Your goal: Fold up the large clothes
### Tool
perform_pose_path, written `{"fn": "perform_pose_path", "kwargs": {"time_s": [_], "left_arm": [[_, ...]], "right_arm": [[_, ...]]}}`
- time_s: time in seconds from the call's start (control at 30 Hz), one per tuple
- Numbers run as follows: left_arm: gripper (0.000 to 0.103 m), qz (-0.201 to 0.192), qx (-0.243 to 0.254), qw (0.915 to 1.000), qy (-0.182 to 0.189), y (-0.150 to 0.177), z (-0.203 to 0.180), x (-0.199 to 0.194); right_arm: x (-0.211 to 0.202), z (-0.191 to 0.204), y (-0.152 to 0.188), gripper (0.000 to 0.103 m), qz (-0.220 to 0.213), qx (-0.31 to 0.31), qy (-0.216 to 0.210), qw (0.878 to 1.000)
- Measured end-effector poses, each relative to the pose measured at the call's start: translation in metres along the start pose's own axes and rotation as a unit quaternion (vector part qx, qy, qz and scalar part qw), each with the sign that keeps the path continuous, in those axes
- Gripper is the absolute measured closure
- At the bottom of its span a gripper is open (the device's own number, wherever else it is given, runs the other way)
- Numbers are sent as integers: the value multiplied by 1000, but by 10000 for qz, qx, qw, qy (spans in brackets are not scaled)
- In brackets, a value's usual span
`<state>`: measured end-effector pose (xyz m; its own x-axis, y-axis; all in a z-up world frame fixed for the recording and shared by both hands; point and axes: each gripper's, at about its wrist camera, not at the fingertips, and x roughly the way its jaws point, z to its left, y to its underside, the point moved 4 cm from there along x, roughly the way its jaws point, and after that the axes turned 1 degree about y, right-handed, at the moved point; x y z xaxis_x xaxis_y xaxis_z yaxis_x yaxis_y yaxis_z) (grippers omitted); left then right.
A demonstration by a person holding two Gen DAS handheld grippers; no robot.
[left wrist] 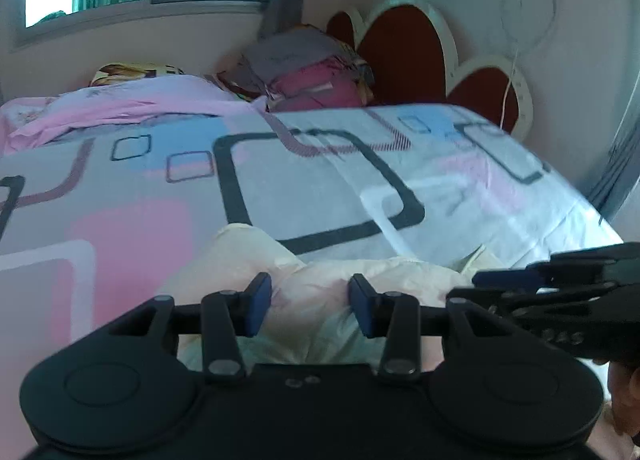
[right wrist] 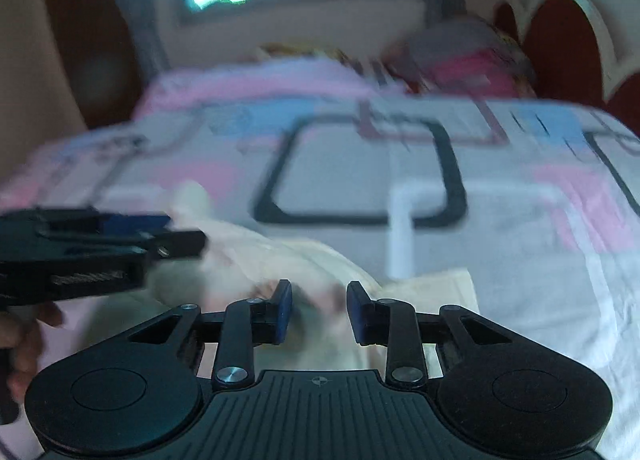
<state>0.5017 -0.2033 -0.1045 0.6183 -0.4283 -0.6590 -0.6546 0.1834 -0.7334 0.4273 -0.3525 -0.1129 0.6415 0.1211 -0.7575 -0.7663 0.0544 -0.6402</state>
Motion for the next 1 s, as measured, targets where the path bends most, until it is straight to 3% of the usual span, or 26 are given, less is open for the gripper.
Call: {"fn": "perform_pose_path", "kwargs": {"time_s": [0.23, 0.5, 0.6, 0.7, 0.87, 1.0], "left_arm": [[56, 594, 402, 9974, -95, 11, -15, 47], [57, 684, 769, 9941, -349, 18, -24, 57], [52, 617, 811, 9943, -302, 14, -24, 47], [32, 331, 595, 9976, -160, 6, -26, 11], [35, -36, 529, 9980, 330, 21, -42, -55], [35, 415, 733, 9957, 395, 56, -57, -47]], "right_arm": [[22, -30, 24, 73, 100, 475, 25, 9988], [28, -33, 27, 73, 198, 614, 0, 9979], [17, -34, 22, 73, 184, 676, 23, 9975], [-19, -28, 16, 72, -145, 637, 140, 9978], [-67, -12, 38, 72, -175, 389, 12, 9991], [-55, -4, 70, 72, 124, 124, 237, 9996]]}}
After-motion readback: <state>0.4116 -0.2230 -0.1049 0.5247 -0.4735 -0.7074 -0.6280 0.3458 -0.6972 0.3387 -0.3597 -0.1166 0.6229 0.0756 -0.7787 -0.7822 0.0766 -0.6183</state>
